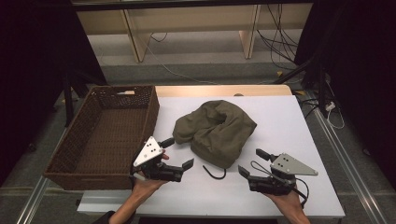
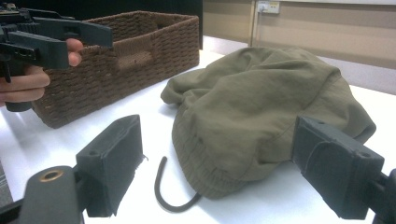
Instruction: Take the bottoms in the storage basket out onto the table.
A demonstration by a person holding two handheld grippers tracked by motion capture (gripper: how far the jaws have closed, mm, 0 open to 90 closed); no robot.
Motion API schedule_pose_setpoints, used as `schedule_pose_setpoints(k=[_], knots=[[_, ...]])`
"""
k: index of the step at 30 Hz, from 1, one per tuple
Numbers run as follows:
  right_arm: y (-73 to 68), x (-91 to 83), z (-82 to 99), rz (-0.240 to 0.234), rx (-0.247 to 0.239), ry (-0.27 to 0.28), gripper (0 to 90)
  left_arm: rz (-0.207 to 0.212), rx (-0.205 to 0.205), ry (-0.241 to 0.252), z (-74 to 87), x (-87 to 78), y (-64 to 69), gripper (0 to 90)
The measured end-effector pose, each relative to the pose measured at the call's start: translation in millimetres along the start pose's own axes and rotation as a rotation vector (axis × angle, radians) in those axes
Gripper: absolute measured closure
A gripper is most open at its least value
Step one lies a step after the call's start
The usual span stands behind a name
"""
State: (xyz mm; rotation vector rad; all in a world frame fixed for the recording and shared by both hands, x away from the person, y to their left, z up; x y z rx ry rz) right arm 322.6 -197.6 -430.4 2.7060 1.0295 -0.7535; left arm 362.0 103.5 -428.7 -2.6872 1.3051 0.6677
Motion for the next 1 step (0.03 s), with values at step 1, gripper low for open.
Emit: schedule_pose_setpoints(k=[1], knots=[[0.0,-0.2,0.2,0.002,-0.001,-0.004,17.9,0.0,0.0,0.001,0.0,-0.1,0.0,0.0]])
Point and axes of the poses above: each handheld gripper's, and its own axes: x roughly forward along the jaws, z roughly out of its underside, y roughly to its right, the point moved 4 cm from there along x, roughly forward along the jaws, and after that the axes turned 13 degrees about -y, right-handed, at the moved point
